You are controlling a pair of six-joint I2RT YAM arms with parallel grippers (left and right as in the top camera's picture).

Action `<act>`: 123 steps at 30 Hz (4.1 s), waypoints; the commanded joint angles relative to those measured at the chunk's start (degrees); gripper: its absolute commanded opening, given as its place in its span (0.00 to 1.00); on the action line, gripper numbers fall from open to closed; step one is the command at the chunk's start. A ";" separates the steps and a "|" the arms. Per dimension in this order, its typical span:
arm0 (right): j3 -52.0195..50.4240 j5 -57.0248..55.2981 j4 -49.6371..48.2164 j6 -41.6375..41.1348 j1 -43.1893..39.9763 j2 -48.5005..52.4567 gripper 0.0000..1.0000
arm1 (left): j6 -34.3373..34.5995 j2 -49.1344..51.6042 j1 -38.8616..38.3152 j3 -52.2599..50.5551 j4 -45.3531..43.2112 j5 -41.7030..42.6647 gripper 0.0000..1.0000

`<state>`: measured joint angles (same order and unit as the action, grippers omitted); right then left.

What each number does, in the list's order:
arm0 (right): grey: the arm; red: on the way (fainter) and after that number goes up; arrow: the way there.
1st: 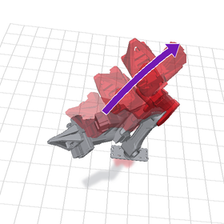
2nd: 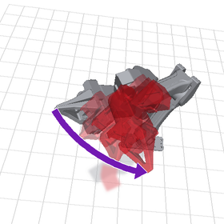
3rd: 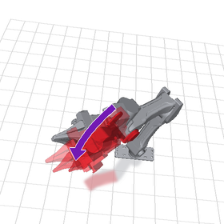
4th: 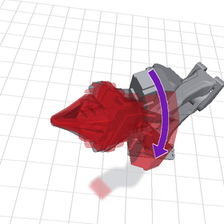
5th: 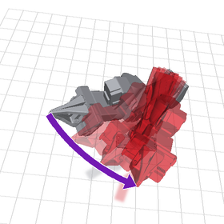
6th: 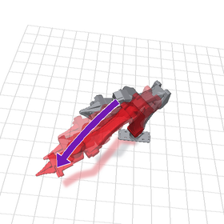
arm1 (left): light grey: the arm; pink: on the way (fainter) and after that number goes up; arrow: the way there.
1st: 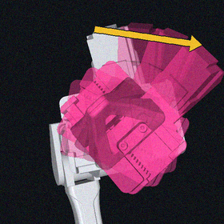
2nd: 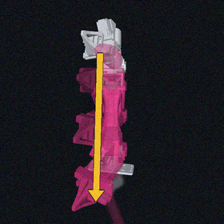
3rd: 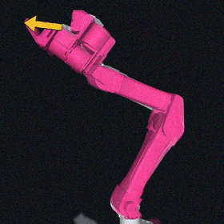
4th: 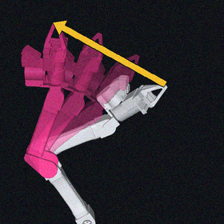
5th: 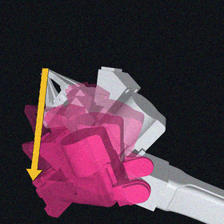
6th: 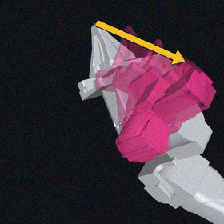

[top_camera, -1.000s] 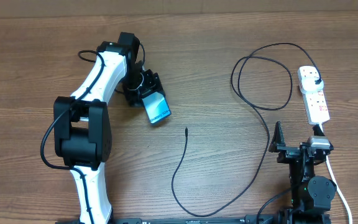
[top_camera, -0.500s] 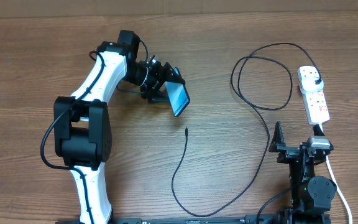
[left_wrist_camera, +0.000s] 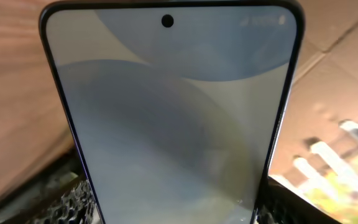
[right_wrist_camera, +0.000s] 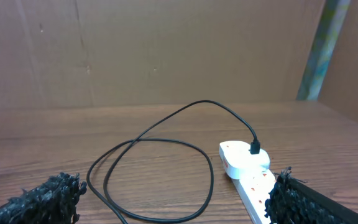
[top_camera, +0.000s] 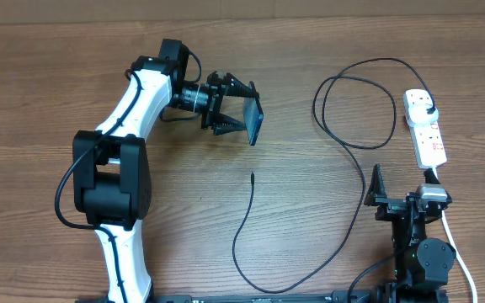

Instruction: Plug charger to phone and switch on socket

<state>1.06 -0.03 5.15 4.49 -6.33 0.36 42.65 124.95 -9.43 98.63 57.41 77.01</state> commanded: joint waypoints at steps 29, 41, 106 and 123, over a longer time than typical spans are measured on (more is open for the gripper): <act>-0.61 -0.33 -0.33 0.09 0.22 -0.13 1.00 | 10.12 0.50 2.49 1.66 -0.04 11.56 0.04; -0.61 -0.33 -0.33 0.09 0.22 -0.13 1.00 | 10.12 0.50 2.49 1.66 -0.02 11.58 0.04; -0.61 -0.33 -0.33 0.09 0.22 -0.13 1.00 | 10.08 0.50 2.49 1.66 -0.07 12.44 0.04; -0.61 -0.33 -0.33 0.09 0.22 -0.13 1.00 | 10.08 0.50 2.49 1.66 -0.07 12.48 0.05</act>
<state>1.06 -0.01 5.15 4.49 -6.33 0.38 52.38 124.95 -7.11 98.63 57.39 85.78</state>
